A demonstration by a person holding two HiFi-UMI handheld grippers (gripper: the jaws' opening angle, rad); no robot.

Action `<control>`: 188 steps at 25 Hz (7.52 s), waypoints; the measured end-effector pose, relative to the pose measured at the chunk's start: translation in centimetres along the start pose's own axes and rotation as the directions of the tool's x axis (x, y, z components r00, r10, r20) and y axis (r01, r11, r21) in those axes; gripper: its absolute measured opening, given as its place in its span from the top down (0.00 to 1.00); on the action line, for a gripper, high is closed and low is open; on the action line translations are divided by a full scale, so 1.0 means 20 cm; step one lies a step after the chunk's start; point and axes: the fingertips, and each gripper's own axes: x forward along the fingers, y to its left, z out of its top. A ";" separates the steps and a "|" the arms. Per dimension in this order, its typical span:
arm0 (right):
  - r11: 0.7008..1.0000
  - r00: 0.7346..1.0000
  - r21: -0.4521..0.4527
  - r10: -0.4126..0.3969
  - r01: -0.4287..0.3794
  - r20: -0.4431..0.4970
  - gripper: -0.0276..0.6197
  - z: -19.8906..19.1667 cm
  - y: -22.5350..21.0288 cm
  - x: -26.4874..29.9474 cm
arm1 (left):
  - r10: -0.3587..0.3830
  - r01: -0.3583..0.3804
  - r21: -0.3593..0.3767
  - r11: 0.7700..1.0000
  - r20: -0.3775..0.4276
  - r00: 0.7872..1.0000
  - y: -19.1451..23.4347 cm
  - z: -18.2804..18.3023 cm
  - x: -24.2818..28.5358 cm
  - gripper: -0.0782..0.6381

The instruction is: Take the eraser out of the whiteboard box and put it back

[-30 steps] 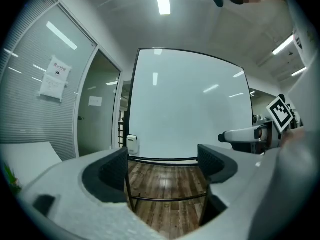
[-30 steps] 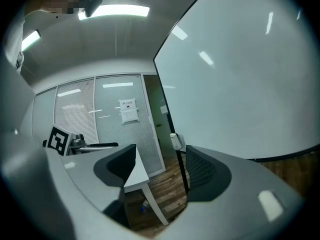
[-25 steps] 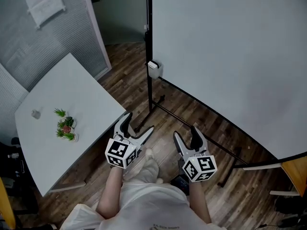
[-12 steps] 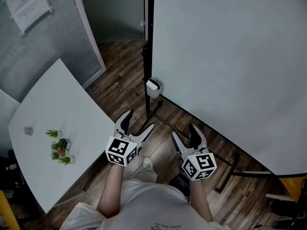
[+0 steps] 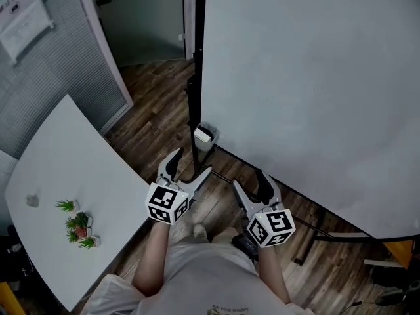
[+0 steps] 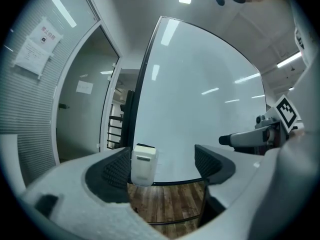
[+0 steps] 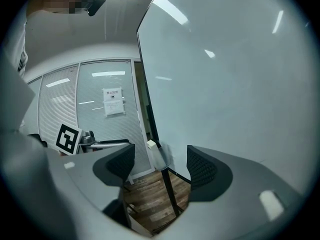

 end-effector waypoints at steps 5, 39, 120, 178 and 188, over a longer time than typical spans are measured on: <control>1.000 1.000 -0.005 -0.004 0.004 0.016 0.45 0.04 -0.02 0.04 | -0.013 0.013 0.016 1.000 0.001 1.000 0.03 0.02 0.05 0.35; 0.995 0.995 0.036 0.096 -0.095 -0.016 0.46 0.04 -0.13 0.34 | -0.003 0.009 0.089 0.996 -0.063 0.998 0.17 0.00 0.40 0.41; 0.993 0.995 0.070 0.101 -0.099 -0.019 0.49 0.07 -0.20 0.37 | 0.055 -0.050 0.160 0.986 -0.028 0.998 0.20 0.03 0.51 0.52; 0.989 0.989 0.040 0.143 -0.144 0.032 0.50 0.11 -0.06 0.27 | 0.064 -0.082 0.201 0.976 0.095 0.993 0.12 0.25 0.26 0.52; 0.988 0.988 0.037 0.148 -0.149 0.033 0.50 0.12 -0.04 0.24 | 0.068 -0.089 0.207 0.974 0.107 0.992 0.10 0.28 0.22 0.52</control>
